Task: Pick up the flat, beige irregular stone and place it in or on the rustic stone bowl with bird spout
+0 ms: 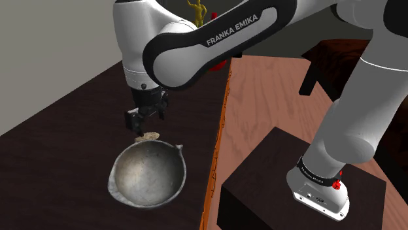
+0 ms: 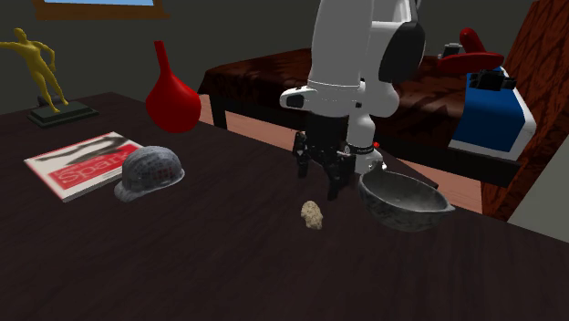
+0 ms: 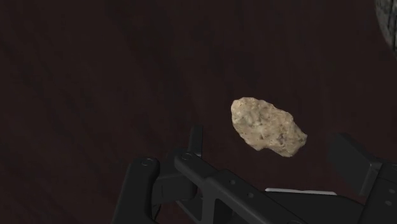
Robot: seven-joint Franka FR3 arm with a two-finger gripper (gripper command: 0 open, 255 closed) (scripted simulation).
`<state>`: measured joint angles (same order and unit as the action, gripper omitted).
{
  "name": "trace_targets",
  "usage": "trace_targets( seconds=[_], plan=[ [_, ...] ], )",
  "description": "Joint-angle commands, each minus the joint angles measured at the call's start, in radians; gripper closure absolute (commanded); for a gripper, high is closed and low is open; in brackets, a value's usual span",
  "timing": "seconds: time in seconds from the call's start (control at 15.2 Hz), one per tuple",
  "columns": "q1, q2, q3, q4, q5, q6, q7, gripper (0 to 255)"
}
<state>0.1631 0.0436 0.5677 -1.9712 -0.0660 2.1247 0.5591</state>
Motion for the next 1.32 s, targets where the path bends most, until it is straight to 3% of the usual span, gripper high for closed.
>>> trace_targets(
  seconds=[0.0, 0.53, 0.99, 1.06, 1.25],
  plan=[
    [0.018, 0.081, 0.01, 0.068, -0.058, 0.005, 0.047, 0],
    [0.03, 0.137, 0.0, 0.027, -0.1, 0.09, 0.074, 0],
    [0.03, 0.137, 0.0, 0.028, -0.1, 0.09, 0.074, 0],
    [0.03, 0.137, 0.0, 0.028, -0.1, 0.09, 0.074, 255],
    [0.03, 0.137, 0.0, 0.028, -0.1, 0.09, 0.074, 255]
  ],
)
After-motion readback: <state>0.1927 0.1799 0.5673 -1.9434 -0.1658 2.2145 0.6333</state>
